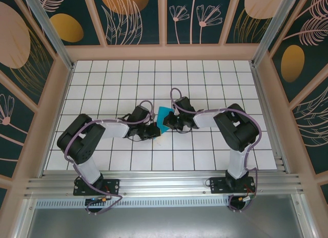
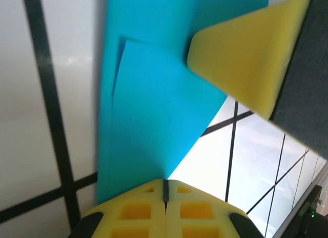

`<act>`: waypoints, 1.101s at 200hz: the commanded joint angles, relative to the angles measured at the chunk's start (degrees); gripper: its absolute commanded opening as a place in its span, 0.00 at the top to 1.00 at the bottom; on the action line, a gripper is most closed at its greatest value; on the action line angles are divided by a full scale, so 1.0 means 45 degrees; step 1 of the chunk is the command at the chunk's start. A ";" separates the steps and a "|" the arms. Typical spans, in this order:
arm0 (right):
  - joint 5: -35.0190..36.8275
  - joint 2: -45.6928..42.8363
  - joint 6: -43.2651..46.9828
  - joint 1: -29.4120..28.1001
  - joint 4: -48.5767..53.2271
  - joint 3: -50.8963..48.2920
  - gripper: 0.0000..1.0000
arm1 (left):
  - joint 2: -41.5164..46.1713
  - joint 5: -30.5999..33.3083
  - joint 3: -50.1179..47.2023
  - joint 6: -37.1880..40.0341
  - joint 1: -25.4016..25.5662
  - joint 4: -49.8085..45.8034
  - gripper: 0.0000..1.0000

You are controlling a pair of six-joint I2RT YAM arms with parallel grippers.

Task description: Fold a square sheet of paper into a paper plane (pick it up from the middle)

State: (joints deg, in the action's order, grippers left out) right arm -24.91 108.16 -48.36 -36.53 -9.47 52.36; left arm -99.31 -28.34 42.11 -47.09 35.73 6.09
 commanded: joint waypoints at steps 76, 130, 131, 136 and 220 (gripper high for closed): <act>0.1337 0.0548 0.0279 -0.0044 0.1314 -0.0252 0.89 | 0.1227 0.0111 -0.1240 0.0543 -0.0477 -0.1773 1.00; 0.1114 0.0385 0.0412 -0.0035 0.1185 -0.0046 0.88 | 0.2779 -0.0844 -0.0896 -0.0135 -0.0693 -0.1047 0.98; 0.1107 0.0382 0.0423 -0.0040 0.1177 -0.0050 0.88 | 0.2814 -0.0838 -0.0869 -0.0138 -0.0693 -0.1034 0.98; 0.1049 0.0320 0.0441 -0.0039 0.1106 -0.0044 0.88 | 0.2944 -0.0757 -0.0703 -0.0143 -0.0694 -0.0961 0.97; 0.1372 -0.1684 0.0532 0.0178 0.1278 0.0636 0.79 | -0.0420 0.0499 0.2124 0.0826 -0.0693 -0.0736 0.97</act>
State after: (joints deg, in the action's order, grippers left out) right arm -22.68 105.65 -47.24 -36.42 -7.25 53.23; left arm -96.62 -27.42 50.65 -45.15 32.88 3.18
